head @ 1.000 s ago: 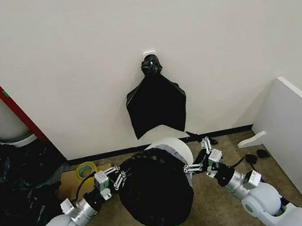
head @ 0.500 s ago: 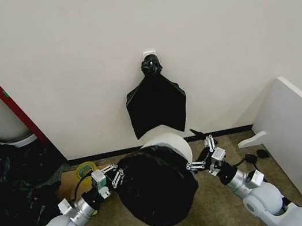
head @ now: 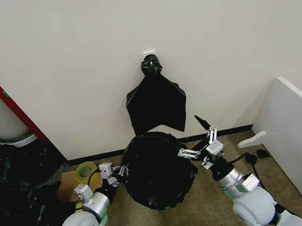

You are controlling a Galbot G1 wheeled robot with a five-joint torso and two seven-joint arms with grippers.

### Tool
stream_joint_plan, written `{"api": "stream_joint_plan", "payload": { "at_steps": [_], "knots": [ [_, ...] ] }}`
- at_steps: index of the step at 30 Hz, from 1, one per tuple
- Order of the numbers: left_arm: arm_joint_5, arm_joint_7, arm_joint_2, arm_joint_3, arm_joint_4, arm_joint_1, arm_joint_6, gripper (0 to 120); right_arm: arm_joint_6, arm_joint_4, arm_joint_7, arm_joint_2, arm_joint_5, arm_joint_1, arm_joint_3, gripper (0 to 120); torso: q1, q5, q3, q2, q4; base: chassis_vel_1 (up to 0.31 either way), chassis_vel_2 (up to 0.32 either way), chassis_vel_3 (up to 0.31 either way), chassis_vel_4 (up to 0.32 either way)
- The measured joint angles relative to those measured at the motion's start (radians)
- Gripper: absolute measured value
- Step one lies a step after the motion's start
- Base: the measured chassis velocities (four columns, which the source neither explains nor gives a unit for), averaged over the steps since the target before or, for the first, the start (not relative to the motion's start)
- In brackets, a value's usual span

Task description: Place the garbage bag over the trash bin.

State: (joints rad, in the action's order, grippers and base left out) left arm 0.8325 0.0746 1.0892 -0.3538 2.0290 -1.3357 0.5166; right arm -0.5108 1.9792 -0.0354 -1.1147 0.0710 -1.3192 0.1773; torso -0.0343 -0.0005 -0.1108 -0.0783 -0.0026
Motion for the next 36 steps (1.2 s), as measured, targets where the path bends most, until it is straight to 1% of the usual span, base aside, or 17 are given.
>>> {"api": "stream_joint_plan", "payload": {
  "at_steps": [1,2,3,4,8,15,18,20,22,23,26,27,28,31,32,34,36],
  "knots": [
    [0.025,0.069,0.004,0.011,0.018,0.008,0.070,2,-0.004,-0.004,-0.006,-0.002,-0.005,0.002,-0.003,100,0.000,0.0000,0.000,0.000,0.0000,0.000,0.000,0.000,0.000],
    [0.025,0.069,0.004,0.011,0.018,0.008,0.070,2,-0.004,-0.004,-0.006,-0.002,-0.005,0.002,-0.003,100,0.000,0.0000,0.000,0.000,0.0000,0.000,0.000,0.000,0.000],
    [0.066,0.179,0.014,0.030,0.035,0.020,0.159,2,-0.007,-0.010,-0.010,-0.004,-0.007,0.005,-0.006,100,0.000,0.0001,0.000,0.000,0.0002,0.000,0.000,0.000,0.000],
    [0.078,0.236,0.023,0.047,0.036,0.028,0.186,2,-0.008,-0.015,-0.011,-0.007,-0.007,0.007,-0.007,100,0.000,0.0001,0.000,0.000,0.0002,0.000,0.000,0.000,0.000],
    [0.074,0.305,0.045,0.084,0.001,0.042,0.176,2,-0.009,-0.030,-0.014,-0.009,-0.007,0.010,-0.007,100,0.000,-0.0001,0.000,0.000,0.0001,0.000,0.000,0.000,0.000],
    [0.047,0.332,0.080,0.115,-0.043,0.043,0.134,4,-0.010,-0.043,-0.021,-0.011,-0.004,0.012,-0.009,100,0.000,-0.0001,0.000,0.000,0.0001,0.000,0.000,0.000,0.000],
    [0.028,0.335,0.088,0.120,-0.036,0.036,0.110,20,-0.009,-0.050,-0.025,-0.013,-0.003,0.017,-0.012,100,0.000,0.0000,0.000,0.000,0.0002,0.000,0.000,0.000,0.000],
    [0.026,0.335,0.088,0.119,-0.033,0.034,0.107,22,-0.009,-0.051,-0.026,-0.013,-0.003,0.017,-0.012,100,0.000,-0.0001,0.000,0.000,0.0002,0.000,0.000,0.000,0.000],
    [0.022,0.332,0.083,0.104,-0.017,0.025,0.102,34,-0.009,-0.052,-0.031,-0.015,-0.003,0.016,-0.013,100,0.000,-0.0001,0.000,0.000,0.0001,0.000,0.000,0.000,0.000],
    [0.022,0.332,0.083,0.104,-0.017,0.025,0.102,34,-0.009,-0.052,-0.031,-0.015,-0.003,0.016,-0.013,100,0.000,-0.0001,0.000,0.000,0.0001,0.000,0.000,0.000,0.000],
    [0.035,0.330,0.079,0.080,0.000,0.017,0.103,43,-0.010,-0.052,-0.033,-0.015,-0.002,0.014,-0.013,100,0.000,-0.0001,0.000,0.000,0.0001,0.000,0.000,0.000,0.000],
    [0.051,0.330,0.076,0.062,0.018,0.010,0.112,51,-0.010,-0.051,-0.034,-0.015,-0.002,0.012,-0.013,100,0.000,-0.0001,0.000,0.000,0.0002,0.000,0.000,0.000,0.000],
    [0.051,0.330,0.076,0.062,0.018,0.010,0.112,51,-0.010,-0.051,-0.034,-0.015,-0.002,0.012,-0.013,100,0.000,-0.0001,0.000,0.000,0.0002,0.000,0.000,0.000,0.000],
    [0.112,0.371,0.058,0.018,0.098,-0.022,0.161,66,-0.011,-0.047,-0.034,-0.013,-0.001,0.005,-0.008,100,0.000,-0.0001,0.000,0.000,0.0002,0.000,0.000,0.000,0.000],
    [0.112,0.371,0.058,0.018,0.098,-0.022,0.161,66,-0.011,-0.047,-0.034,-0.013,-0.001,0.005,-0.008,100,0.000,-0.0001,0.000,0.000,0.0002,0.000,0.000,0.000,0.000],
    [0.131,0.409,0.046,0.009,0.148,-0.039,0.179,77,-0.013,-0.043,-0.034,-0.012,0.000,0.001,-0.004,100,0.000,-0.0002,0.000,0.000,0.0002,0.000,0.000,0.000,0.000],
    [0.128,0.416,0.038,0.007,0.179,-0.050,0.175,82,-0.014,-0.039,-0.033,-0.012,0.000,-0.003,-0.001,100,0.000,-0.0002,0.000,0.000,0.0002,0.000,0.000,0.000,0.000]
  ]
}}
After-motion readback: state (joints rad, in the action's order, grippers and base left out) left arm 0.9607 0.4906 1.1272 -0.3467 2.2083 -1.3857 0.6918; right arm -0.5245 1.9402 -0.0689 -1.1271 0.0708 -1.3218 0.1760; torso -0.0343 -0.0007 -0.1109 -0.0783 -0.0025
